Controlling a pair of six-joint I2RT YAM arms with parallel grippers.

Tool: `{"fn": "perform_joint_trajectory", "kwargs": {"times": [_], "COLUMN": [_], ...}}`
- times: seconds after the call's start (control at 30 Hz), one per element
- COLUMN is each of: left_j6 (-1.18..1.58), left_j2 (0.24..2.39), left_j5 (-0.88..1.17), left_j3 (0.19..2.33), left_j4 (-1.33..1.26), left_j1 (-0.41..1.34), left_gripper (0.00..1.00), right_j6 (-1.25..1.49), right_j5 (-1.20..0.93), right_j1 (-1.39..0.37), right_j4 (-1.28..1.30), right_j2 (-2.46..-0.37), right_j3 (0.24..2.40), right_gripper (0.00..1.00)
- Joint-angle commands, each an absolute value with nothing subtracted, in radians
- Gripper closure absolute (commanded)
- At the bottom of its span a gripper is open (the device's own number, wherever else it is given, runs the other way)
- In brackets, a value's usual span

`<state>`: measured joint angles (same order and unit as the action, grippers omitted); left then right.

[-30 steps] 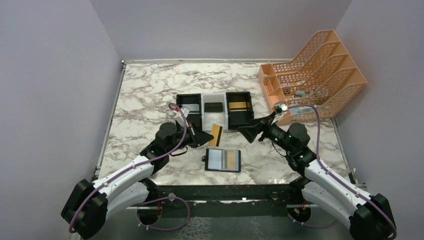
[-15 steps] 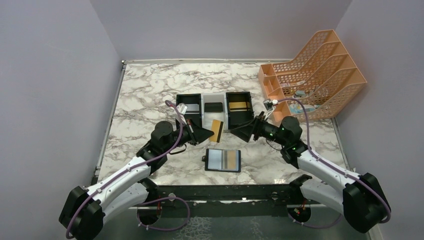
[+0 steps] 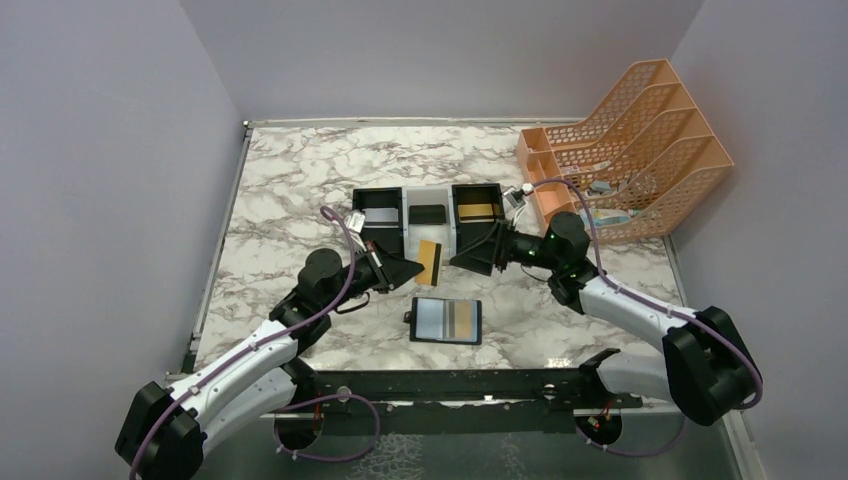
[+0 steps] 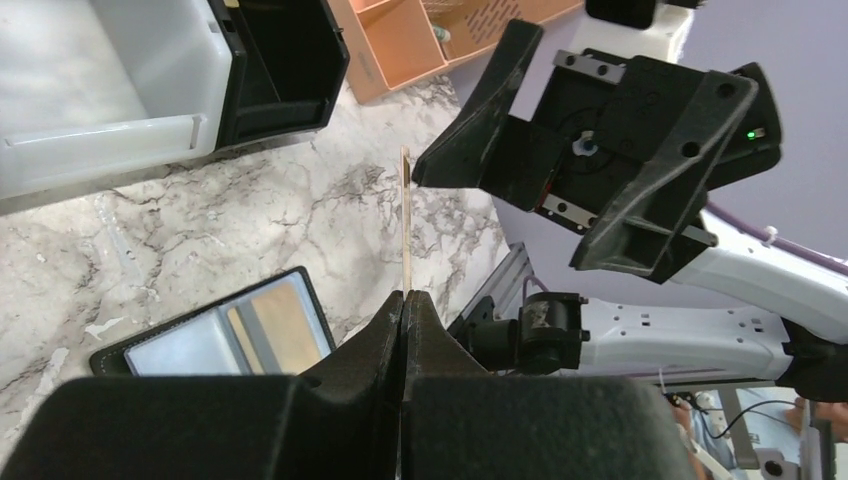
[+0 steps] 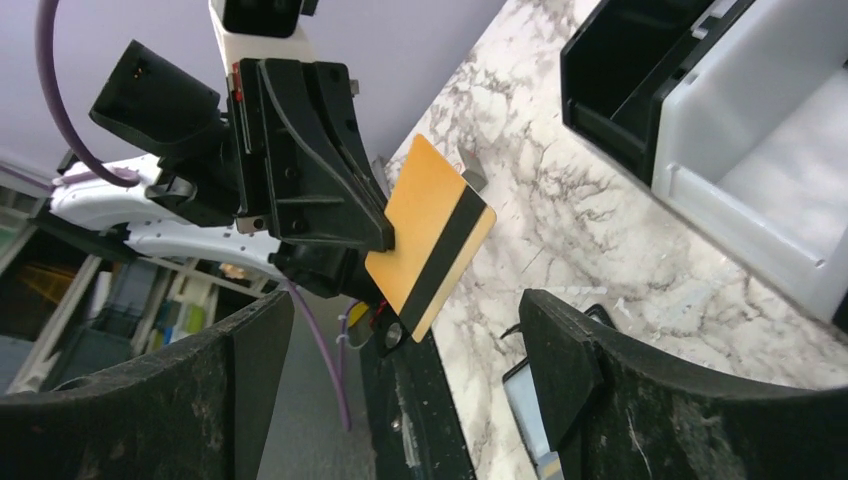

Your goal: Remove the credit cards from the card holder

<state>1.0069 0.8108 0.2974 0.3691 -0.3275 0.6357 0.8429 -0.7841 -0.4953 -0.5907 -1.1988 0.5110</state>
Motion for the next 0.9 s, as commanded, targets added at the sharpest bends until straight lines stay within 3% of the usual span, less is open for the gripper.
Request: {"fn": "perform_joint_trajectory", "kwargs": {"times": [0.0, 0.23, 0.5, 0.87], "left_j6": [1.054, 1.066, 1.077, 1.114], "left_j2": [0.796, 0.806, 0.77, 0.757], "left_j5": [0.28, 0.29, 0.267, 0.281], "left_j3": [0.381, 0.403, 0.396, 0.376], "left_j4": [-0.374, -0.374, -0.383, -0.435], "left_j1": [0.631, 0.631, 0.631, 0.63], "left_gripper": [1.0, 1.0, 1.0, 1.0], "right_j6": [0.921, 0.903, 0.954, 0.996], "right_j5": [-0.87, -0.865, -0.848, -0.857], "right_j1": [-0.49, -0.491, -0.496, -0.526], "right_j4": [-0.734, -0.623, -0.67, -0.749], "right_j2": [-1.254, -1.269, -1.3, -1.355], "right_j3": [0.522, 0.56, 0.538, 0.549], "right_gripper": [0.17, 0.22, 0.29, 0.47]}}
